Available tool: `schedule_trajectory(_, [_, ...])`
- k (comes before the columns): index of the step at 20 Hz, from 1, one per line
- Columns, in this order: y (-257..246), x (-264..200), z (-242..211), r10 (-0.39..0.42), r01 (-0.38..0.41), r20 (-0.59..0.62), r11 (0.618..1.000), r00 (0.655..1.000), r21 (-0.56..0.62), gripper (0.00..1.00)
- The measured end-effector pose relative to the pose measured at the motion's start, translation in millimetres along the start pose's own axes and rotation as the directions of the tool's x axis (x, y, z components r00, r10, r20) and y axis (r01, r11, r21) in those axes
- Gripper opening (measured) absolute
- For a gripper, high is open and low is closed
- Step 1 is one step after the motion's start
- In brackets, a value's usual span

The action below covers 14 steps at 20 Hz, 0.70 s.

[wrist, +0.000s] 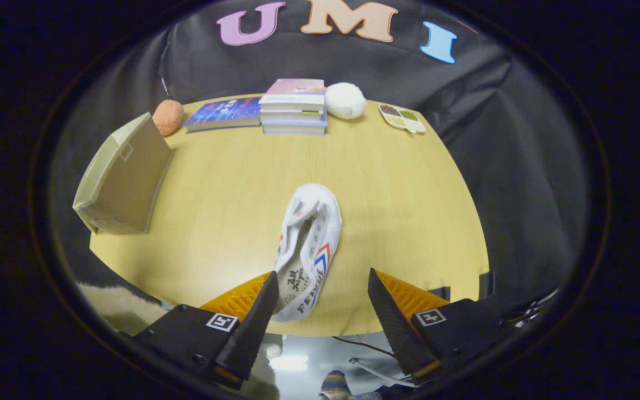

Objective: Open the storage box then place both shoes into the box .Put the left shoe in first, then the right shoe, with the right side of both shoes facing outward in a uniform manner.

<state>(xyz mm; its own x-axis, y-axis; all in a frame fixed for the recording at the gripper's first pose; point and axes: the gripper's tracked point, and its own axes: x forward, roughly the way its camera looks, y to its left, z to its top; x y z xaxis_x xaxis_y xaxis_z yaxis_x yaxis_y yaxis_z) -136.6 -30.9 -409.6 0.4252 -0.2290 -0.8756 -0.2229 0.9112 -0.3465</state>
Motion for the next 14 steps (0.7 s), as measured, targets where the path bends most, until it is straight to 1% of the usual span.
schedule_trajectory(5, [-1.6, 42.8, -21.6, -0.034, 0.033, -0.045, 0.999, 0.998, -0.030, 0.98])
schedule_trajectory(7, [-5.0, 57.6, -21.9, -0.060, 0.058, -0.046, 0.997, 0.997, -0.046, 0.97])
schedule_trajectory(9, [-7.5, 68.3, -19.8, -0.089, 0.087, -0.040, 0.995, 0.995, -0.041, 0.94])
schedule_trajectory(11, [-13.6, 78.1, -13.1, -0.122, 0.121, -0.022, 0.992, 0.992, -0.029, 0.87])
schedule_trajectory(13, [-13.6, 87.9, -2.7, -0.121, 0.121, -0.004, 0.993, 0.993, 0.010, 0.80])
schedule_trajectory(14, [-17.9, 92.8, 4.9, -0.130, 0.130, 0.007, 0.991, 0.992, 0.030, 0.74])
